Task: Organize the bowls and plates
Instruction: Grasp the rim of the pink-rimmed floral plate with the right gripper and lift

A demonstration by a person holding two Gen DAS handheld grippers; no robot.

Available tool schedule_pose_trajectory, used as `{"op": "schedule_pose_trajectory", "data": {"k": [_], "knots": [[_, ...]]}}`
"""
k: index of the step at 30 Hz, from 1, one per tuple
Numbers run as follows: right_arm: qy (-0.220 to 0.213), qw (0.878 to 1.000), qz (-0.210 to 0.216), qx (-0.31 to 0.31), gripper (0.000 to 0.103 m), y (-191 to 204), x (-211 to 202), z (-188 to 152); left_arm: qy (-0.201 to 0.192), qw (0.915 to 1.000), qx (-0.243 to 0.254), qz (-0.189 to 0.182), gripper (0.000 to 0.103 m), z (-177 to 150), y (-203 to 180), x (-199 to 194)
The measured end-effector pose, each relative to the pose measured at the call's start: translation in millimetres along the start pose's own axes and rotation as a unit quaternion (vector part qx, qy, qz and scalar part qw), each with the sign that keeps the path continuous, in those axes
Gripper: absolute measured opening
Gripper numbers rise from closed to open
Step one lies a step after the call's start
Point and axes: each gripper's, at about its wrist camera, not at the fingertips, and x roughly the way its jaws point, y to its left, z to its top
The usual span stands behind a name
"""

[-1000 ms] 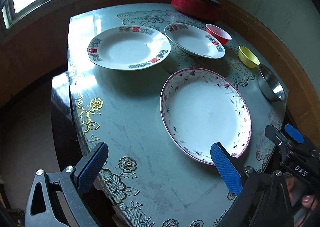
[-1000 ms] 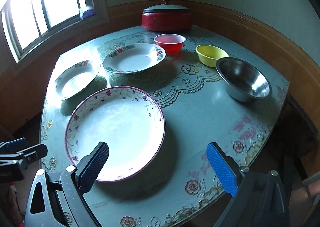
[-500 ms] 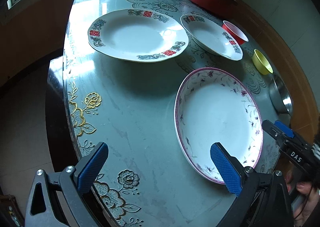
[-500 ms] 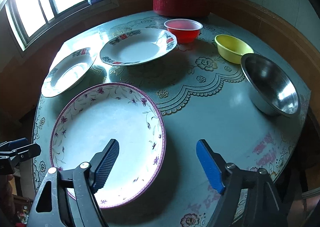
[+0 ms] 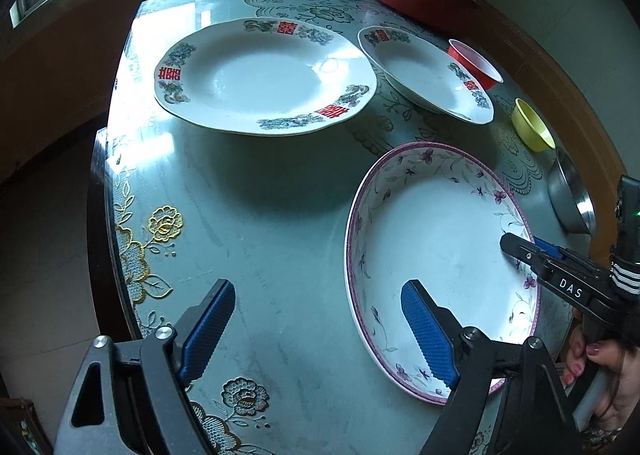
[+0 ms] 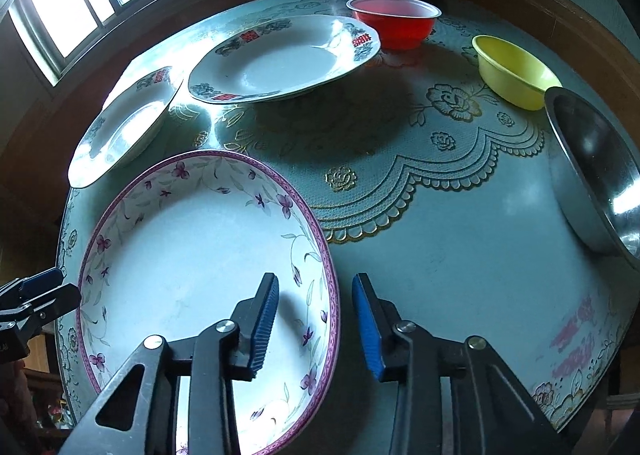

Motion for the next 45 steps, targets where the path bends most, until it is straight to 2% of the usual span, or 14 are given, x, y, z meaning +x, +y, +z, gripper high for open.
{"op": "schedule_pose_trajectory", "data": {"k": [2, 7, 8, 11, 15, 23, 36, 45], "knots": [[0.002, 1.000, 0.003, -0.008, 0.028, 2, 1, 1, -0.004, 0.9999, 0.012, 0.001, 0.076, 1, -4, 2], [0.004, 1.000, 0.006, -0.015, 0.026, 3, 1, 2, -0.003, 0.9993, 0.037, 0.001, 0.068, 3, -14, 10], [0.005, 1.000, 0.007, -0.017, 0.026, 3, 1, 2, 0.000, 0.9992, 0.041, -0.001, 0.062, 3, -16, 13], [0.007, 1.000, 0.007, -0.021, 0.024, 3, -1, 1, 0.016, 0.9985, 0.051, -0.007, 0.031, 3, -20, 23], [0.012, 1.000, 0.020, -0.010, 0.020, -3, -2, -1, 0.011, 0.9977, 0.063, -0.020, 0.023, 4, -26, 26], [0.010, 1.000, 0.029, 0.004, 0.015, -17, -11, -12, 0.007, 0.9972, 0.072, -0.016, 0.023, 1, -36, 25], [0.004, 0.999, 0.012, 0.043, 0.015, -64, -26, -21, 0.026, 0.9945, 0.099, -0.022, 0.023, -6, -83, 29], [0.000, 0.998, 0.010, 0.056, 0.015, -75, -30, -24, 0.030, 0.9943, 0.100, -0.021, 0.024, -4, -92, 35]]}}
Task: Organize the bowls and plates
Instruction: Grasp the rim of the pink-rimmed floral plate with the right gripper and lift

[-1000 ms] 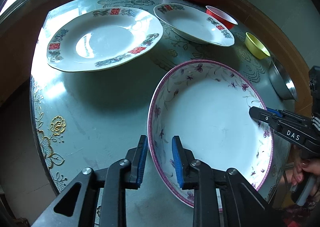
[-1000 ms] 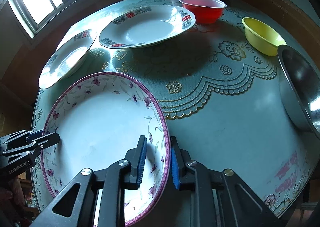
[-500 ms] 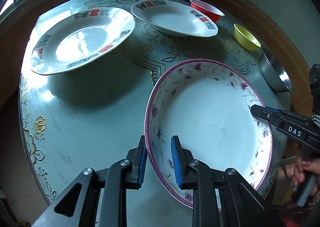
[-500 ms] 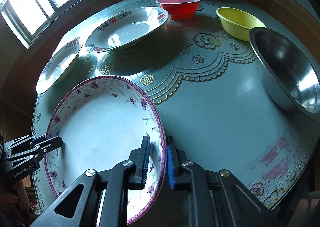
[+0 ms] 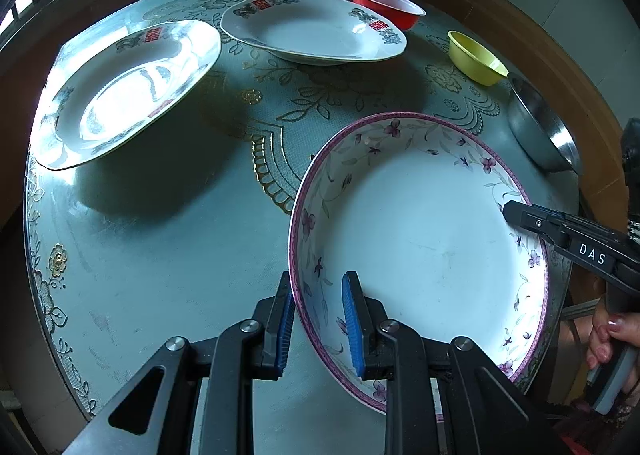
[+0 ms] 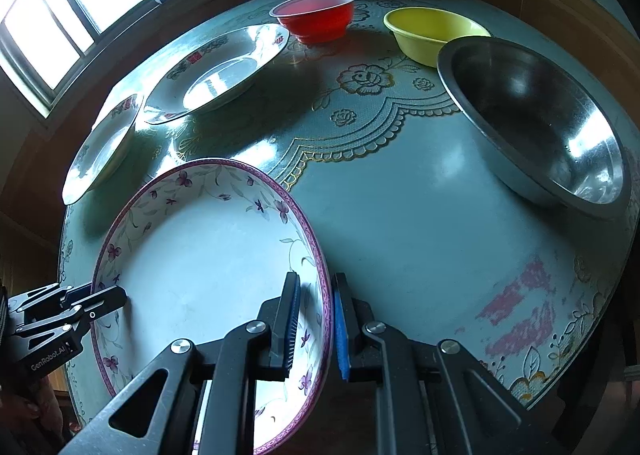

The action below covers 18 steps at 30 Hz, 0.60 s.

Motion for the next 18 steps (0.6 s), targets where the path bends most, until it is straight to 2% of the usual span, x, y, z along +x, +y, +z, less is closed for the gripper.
{"op": "schedule_pose_trajectory", "data": {"k": [3, 5, 7, 8, 9, 12, 16, 18], "knots": [[0.001, 1.000, 0.005, 0.003, 0.020, 2, 0, 0, 0.003, 1.0000, 0.000, -0.002, 0.023, 0, 2, 0], [0.002, 1.000, 0.010, 0.010, 0.031, 1, -1, 1, -0.003, 1.0000, 0.001, 0.002, 0.024, 1, 3, -3], [-0.004, 1.000, -0.004, 0.015, 0.035, 1, -5, 2, -0.011, 0.9999, 0.001, 0.008, 0.025, 2, 5, -9], [-0.008, 1.000, -0.009, 0.016, 0.035, 1, -9, 4, -0.015, 0.9999, -0.001, 0.008, 0.029, 3, 8, -12], [-0.014, 1.000, -0.011, 0.017, 0.035, 1, -14, 5, -0.018, 0.9998, -0.005, 0.009, 0.039, 4, 11, -15], [-0.035, 0.999, -0.014, 0.023, 0.035, 3, -32, 13, -0.035, 0.9990, -0.023, 0.016, 0.058, 7, 26, -25], [-0.059, 0.998, -0.005, 0.018, 0.035, 18, -52, 22, -0.057, 0.9969, -0.045, 0.029, 0.065, 14, 51, -41], [-0.063, 0.998, 0.002, 0.016, 0.036, 28, -57, 27, -0.068, 0.9952, -0.058, 0.040, 0.075, 19, 66, -50]]}}
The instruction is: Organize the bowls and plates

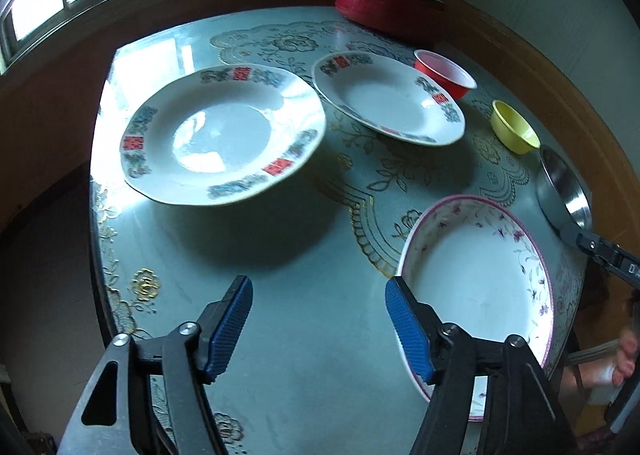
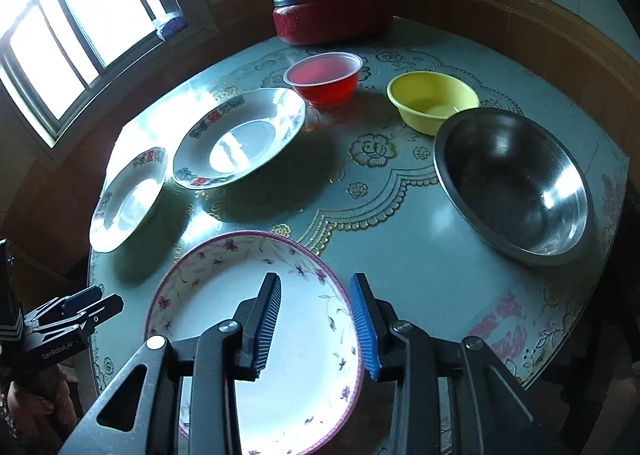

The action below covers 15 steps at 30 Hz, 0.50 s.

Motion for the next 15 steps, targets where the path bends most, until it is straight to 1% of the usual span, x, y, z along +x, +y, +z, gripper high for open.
{"op": "schedule_pose_trajectory", "data": {"k": [3, 7, 13, 15], "knots": [[-0.003, 1.000, 0.008, -0.007, 0.036, 16, -1, 1, -0.017, 0.9996, -0.020, 0.006, 0.079, 9, 24, -9], [0.007, 1.000, 0.020, -0.010, 0.036, 36, 5, 2, -0.031, 0.9987, -0.033, 0.023, 0.086, 21, 50, -15], [0.020, 0.999, 0.040, -0.024, 0.037, 67, 15, 5, -0.049, 0.9966, -0.034, 0.056, 0.089, 47, 89, -22], [0.022, 0.998, 0.046, -0.031, 0.040, 79, 20, 7, -0.055, 0.9959, -0.033, 0.064, 0.094, 58, 100, -23]]}}
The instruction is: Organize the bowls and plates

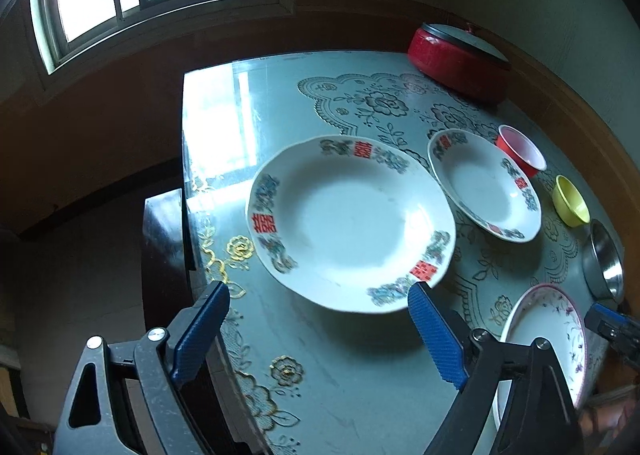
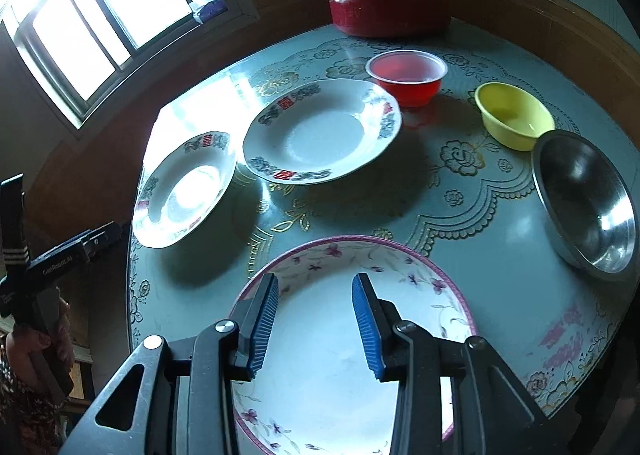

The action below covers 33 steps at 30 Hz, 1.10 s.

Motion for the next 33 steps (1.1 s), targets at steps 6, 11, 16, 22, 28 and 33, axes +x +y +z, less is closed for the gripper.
{"op": "schedule_pose_trajectory", "data": {"k": [6, 11, 16, 22, 28, 33], "knots": [[0.002, 1.000, 0.016, -0.004, 0.040, 32, 19, 16, 0.001, 0.9997, 0.011, 0.022, 0.097, 33, 25, 17], [0.015, 0.999, 0.032, 0.004, 0.040, 53, 43, 29, 0.013, 0.9993, 0.015, 0.033, 0.097, 53, 40, 38], [0.030, 0.998, 0.043, 0.021, 0.040, 67, 65, 39, 0.031, 0.9988, 0.021, 0.031, 0.097, 68, 49, 65], [0.042, 0.996, 0.051, 0.058, 0.040, 76, 92, 53, 0.050, 0.9982, 0.025, 0.022, 0.097, 80, 55, 98], [0.067, 0.991, 0.054, 0.099, 0.040, 78, 122, 63, 0.060, 0.9967, 0.048, 0.023, 0.097, 86, 52, 120], [0.082, 0.990, 0.049, 0.104, 0.040, 84, 143, 68, 0.065, 0.9955, 0.066, 0.018, 0.097, 90, 46, 134]]}}
